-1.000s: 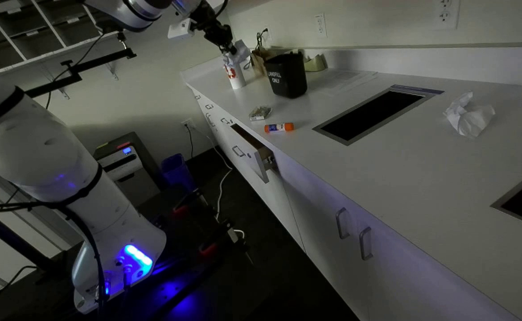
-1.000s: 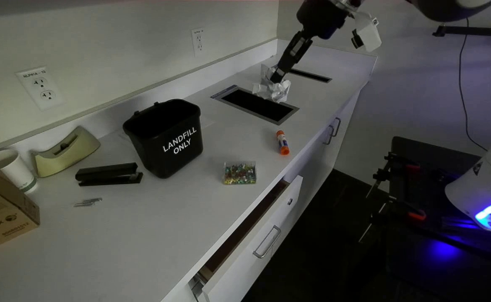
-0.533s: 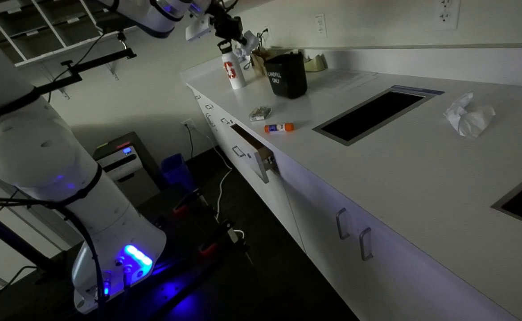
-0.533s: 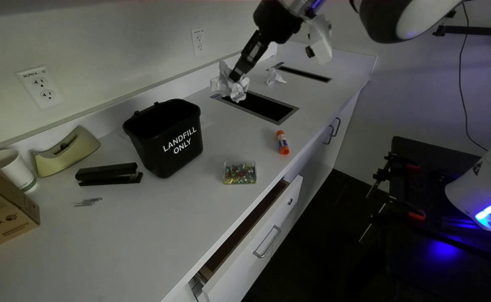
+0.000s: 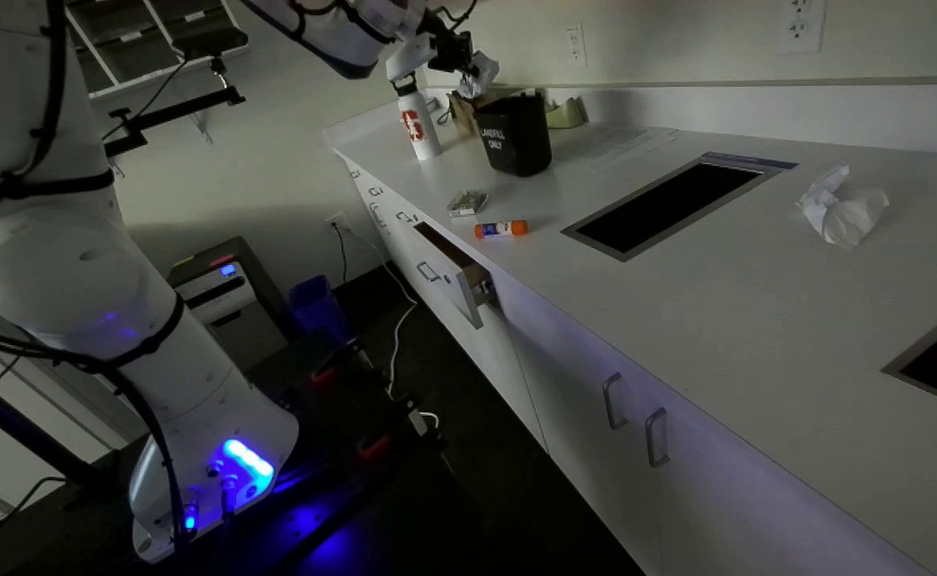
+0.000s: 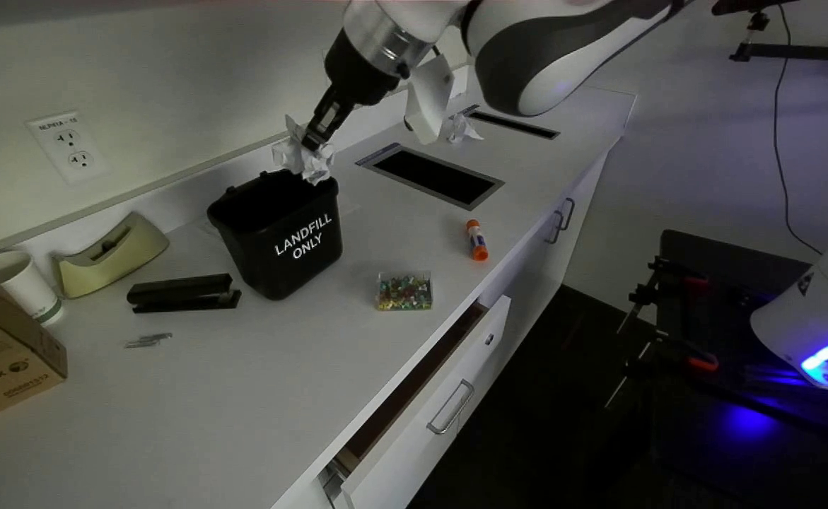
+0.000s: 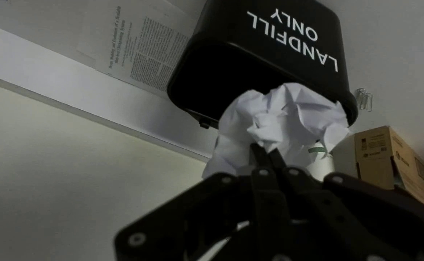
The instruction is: Put the paper closest to you in the black bin
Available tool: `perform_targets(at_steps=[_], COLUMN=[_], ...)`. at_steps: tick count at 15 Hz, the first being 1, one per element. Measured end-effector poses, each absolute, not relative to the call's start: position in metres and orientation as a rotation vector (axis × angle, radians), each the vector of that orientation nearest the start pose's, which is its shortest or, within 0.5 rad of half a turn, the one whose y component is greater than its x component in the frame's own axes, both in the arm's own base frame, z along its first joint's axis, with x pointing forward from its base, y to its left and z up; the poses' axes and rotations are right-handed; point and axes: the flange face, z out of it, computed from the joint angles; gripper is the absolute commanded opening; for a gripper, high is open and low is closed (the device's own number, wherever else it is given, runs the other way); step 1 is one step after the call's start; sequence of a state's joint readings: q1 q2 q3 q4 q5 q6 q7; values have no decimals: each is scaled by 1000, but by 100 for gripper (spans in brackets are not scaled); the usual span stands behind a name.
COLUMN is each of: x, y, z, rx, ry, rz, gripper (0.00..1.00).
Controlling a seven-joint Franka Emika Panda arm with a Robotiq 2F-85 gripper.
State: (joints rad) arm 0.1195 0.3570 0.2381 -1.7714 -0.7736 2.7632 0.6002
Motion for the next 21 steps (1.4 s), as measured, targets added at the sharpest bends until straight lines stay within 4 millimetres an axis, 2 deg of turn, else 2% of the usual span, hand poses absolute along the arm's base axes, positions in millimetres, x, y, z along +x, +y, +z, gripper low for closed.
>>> perform_targets(at_steps=[5,8,9,10,11,13,17,21], x=[682,703,709,714,717,723,726,726], y=[268,272,273,273,274,275,279,278], z=[395,381,377,373,370,365,368,384], rx=[-2948,-2944,-2943,-2942,-2940,-2937,-2926,-2912], ry=[-539,-524,-519,-515,-511,-505,-501,-449], rz=[-1213,-1232,-1239,-1244,-1247,-1249,-1265,-1288], gripper=[0,0,10,14,35,40,68,99])
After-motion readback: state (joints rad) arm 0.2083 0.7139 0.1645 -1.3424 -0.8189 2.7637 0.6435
